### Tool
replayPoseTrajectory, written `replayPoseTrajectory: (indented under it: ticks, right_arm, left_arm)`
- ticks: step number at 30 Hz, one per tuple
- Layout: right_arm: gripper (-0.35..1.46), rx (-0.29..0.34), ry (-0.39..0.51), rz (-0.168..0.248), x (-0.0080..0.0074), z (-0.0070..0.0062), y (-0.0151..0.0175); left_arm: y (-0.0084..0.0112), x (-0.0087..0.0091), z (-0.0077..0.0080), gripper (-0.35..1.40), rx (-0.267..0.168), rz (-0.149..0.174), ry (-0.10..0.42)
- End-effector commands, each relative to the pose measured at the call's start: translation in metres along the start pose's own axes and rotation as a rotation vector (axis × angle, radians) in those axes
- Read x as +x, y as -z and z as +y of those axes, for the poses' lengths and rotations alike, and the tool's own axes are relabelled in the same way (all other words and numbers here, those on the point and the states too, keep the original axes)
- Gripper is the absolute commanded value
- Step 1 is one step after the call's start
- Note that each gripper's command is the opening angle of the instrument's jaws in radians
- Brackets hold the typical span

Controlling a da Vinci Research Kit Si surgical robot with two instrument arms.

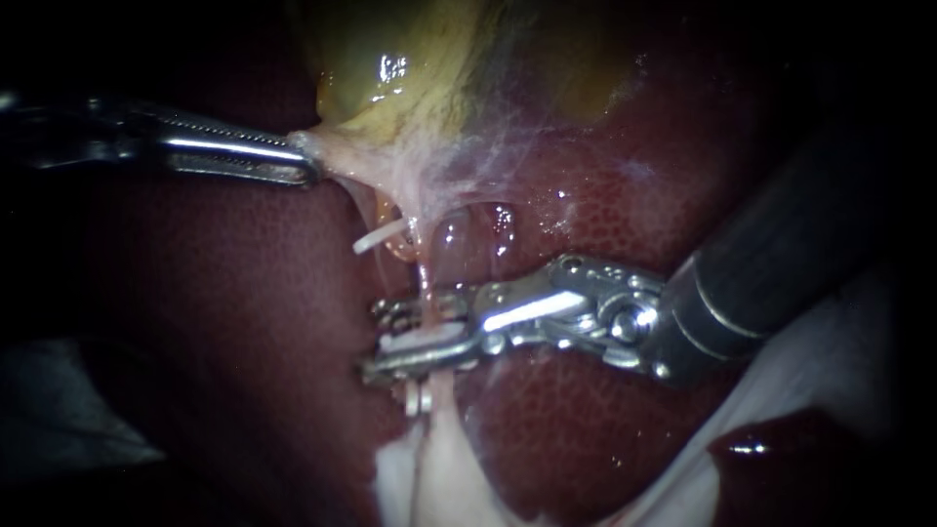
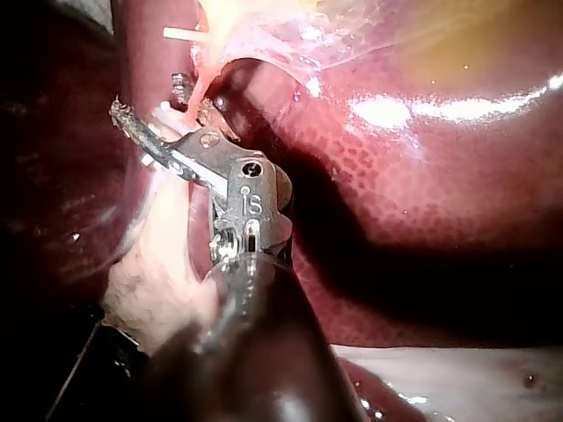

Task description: Going back second clip right tube

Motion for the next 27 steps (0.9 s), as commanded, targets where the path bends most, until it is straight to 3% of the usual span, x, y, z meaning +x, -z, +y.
replayPoseTrajectory:
  ticks: [1,9,12,18,22,27]
  right_arm:
    - [0.50,-0.008,0.004,-0.001,0.0000,0.0003,0.0003]
    - [0.50,-0.023,0.032,-0.035,-0.0005,0.0008,0.0016]
    - [0.50,-0.026,0.104,-0.061,-0.0006,0.0001,0.0023]
    - [0.50,-0.065,0.281,-0.177,-0.0005,-0.0011,0.0050]
    - [0.50,-0.142,0.379,-0.188,0.0001,-0.0017,0.0079]
    - [0.50,-0.184,0.463,-0.192,0.0016,-0.0039,0.0124]
  left_arm:
    - [0.0000,0.0000,0.0000,-0.35,-0.001,0.000,0.002]
    - [0.0001,0.0000,0.0001,-0.35,-0.001,0.000,0.002]
    - [0.0003,-0.0001,0.0001,-0.35,-0.002,-0.001,0.001]
    - [0.0006,-0.0002,0.0001,-0.35,-0.005,-0.001,0.001]
    - [0.0007,-0.0003,0.0000,-0.35,-0.006,-0.001,0.000]
    - [0.0009,-0.0004,0.0000,-0.35,-0.007,-0.001,0.000]
